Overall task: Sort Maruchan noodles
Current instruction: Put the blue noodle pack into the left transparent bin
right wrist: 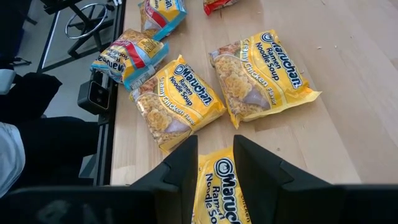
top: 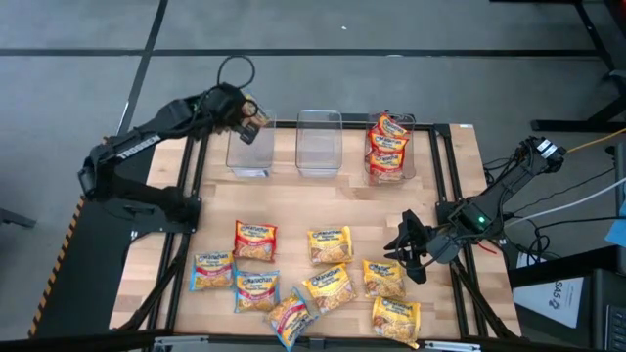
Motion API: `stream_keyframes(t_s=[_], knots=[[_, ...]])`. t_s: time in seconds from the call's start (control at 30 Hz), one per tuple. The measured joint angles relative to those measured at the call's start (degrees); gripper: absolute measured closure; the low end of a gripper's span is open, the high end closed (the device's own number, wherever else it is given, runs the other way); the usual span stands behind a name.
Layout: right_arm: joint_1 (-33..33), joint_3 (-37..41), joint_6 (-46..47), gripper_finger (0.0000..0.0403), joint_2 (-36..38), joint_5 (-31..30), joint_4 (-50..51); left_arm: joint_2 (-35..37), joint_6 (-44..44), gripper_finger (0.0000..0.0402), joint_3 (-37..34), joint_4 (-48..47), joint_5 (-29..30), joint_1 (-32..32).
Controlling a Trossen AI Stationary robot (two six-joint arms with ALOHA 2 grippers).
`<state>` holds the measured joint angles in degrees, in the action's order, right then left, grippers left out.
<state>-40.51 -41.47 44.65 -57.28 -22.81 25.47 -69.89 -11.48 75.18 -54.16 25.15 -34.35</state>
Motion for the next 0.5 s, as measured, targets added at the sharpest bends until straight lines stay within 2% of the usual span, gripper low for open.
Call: stream_keyframes(t_s=[0.17, 0.37, 0.5], knots=[[0.0, 0.0, 0.0, 0.0297, 0.0, 0.0, 0.0, -2.6, 4.2, 0.0402, -2.8, 6.8, -6.5, -7.0], [0.0, 0.0, 0.0, 0.0297, 0.0, 0.0, 0.0, -8.8, 6.1, 0.0401, -4.0, 9.2, -8.7, -12.4], [0.0, 0.0, 0.0, 0.0297, 0.0, 0.0, 0.0, -13.4, 6.1, 0.0401, -4.6, 14.4, -10.6, -14.1]])
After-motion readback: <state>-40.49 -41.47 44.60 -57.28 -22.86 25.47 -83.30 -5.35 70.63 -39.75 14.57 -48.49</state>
